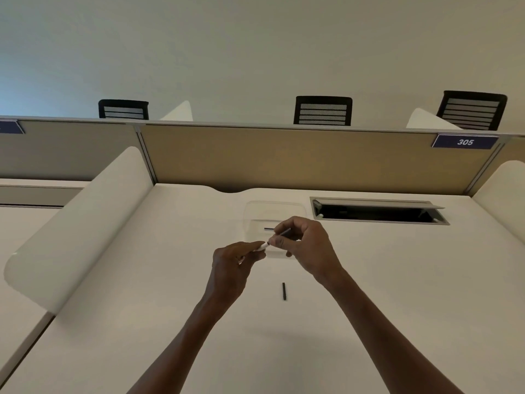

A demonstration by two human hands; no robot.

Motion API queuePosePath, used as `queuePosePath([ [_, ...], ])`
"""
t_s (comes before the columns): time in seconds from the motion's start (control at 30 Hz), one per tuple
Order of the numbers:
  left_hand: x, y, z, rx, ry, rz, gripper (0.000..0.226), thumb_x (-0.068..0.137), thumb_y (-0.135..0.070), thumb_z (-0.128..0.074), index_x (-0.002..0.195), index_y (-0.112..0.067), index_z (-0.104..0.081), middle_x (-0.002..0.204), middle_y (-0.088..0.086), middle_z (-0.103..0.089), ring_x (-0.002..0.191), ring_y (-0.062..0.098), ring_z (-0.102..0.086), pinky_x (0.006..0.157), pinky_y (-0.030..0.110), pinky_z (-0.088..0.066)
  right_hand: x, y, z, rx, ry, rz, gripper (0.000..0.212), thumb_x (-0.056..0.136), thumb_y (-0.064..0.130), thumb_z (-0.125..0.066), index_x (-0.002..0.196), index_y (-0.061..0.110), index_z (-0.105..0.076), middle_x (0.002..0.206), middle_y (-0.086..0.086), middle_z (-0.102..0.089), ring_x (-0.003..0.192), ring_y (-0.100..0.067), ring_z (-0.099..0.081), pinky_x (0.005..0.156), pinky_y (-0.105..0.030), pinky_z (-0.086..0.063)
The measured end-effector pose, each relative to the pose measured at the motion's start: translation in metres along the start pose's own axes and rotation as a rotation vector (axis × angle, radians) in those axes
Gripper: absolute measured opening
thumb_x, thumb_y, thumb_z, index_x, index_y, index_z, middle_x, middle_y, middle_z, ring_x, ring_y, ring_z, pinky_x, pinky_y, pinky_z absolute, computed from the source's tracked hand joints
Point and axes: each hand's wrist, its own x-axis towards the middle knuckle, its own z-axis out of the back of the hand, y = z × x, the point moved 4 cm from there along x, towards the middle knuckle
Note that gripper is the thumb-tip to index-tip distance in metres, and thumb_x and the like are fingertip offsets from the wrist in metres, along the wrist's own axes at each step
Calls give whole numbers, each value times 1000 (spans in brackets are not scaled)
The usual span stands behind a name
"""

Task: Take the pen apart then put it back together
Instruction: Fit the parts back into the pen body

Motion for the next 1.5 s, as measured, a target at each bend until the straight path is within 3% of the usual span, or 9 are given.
queuePosePath([
  [0.1,1,-2,-2,-100,11,91,39,82,-8,-74,107,-38,-71,91,-13,-77,85,16,-74,78,42,-60,1,-1,-2,-15,-67,48,20,75,19,-83,90,15,-70,78,3,-74,71,-10,-68,58,-20,-54],
  [0.23,2,-7,-5,-204,28,131,45,84,-3,-72,101,-44,-74,96,-18,-76,93,13,-73,84,32,-58,2,-1,-6,-43,-26,89,33,73,24,-84,103,19,-70,84,8,-74,74,-8,-67,67,-15,-52],
  [0.4,2,-9,-5,-250,23,156,33,85,-7,-71,103,-34,-74,90,-15,-77,83,10,-70,77,23,-56,-1,-5,-9,-12,21,80,38,73,19,-84,108,18,-69,84,9,-74,71,-4,-66,67,-14,-50],
  [0.53,2,-8,-7,-284,9,179,30,84,-3,-71,109,-20,-72,94,-20,-75,90,5,-72,77,14,-52,-4,-5,-14,-59,3,110,34,75,13,-82,107,15,-70,81,15,-72,73,-5,-67,70,-19,-55],
  [0.97,-2,4,-7,-305,26,225,29,85,-3,-70,108,-21,-74,99,-17,-75,96,2,-71,79,11,-50,-2,-13,-20,-83,-16,121,23,78,16,-80,99,17,-72,80,15,-71,74,-3,-67,68,-20,-56],
  [1.1,-6,18,-7,-317,3,306,25,86,-6,-70,109,-15,-75,101,-5,-77,101,9,-71,85,17,-52,0,-28,-20,-37,-26,62,19,81,10,-77,98,14,-72,80,7,-75,75,-7,-70,65,-21,-56],
  [1.3,-10,30,-1,-301,-55,360,22,87,-10,-71,105,-24,-76,97,-14,-77,98,1,-70,80,7,-47,3,-73,-16,-143,-77,-108,10,80,11,-75,89,14,-73,76,8,-71,68,-2,-65,66,-20,-55],
  [1.4,-10,35,2,-299,-86,359,23,87,-5,-70,103,-21,-76,97,-10,-77,97,2,-69,80,8,-48,-1,-100,-21,-275,-65,-172,4,77,10,-75,80,10,-73,70,7,-69,63,-4,-61,62,-11,-46],
  [1.5,-9,40,3,-286,-102,373,23,87,-3,-69,104,-18,-75,100,-4,-76,99,3,-69,81,10,-48,-6,-127,-30,-405,-24,-232,3,75,8,-75,75,7,-72,74,-3,-72,67,-12,-61,66,-20,-46],
])
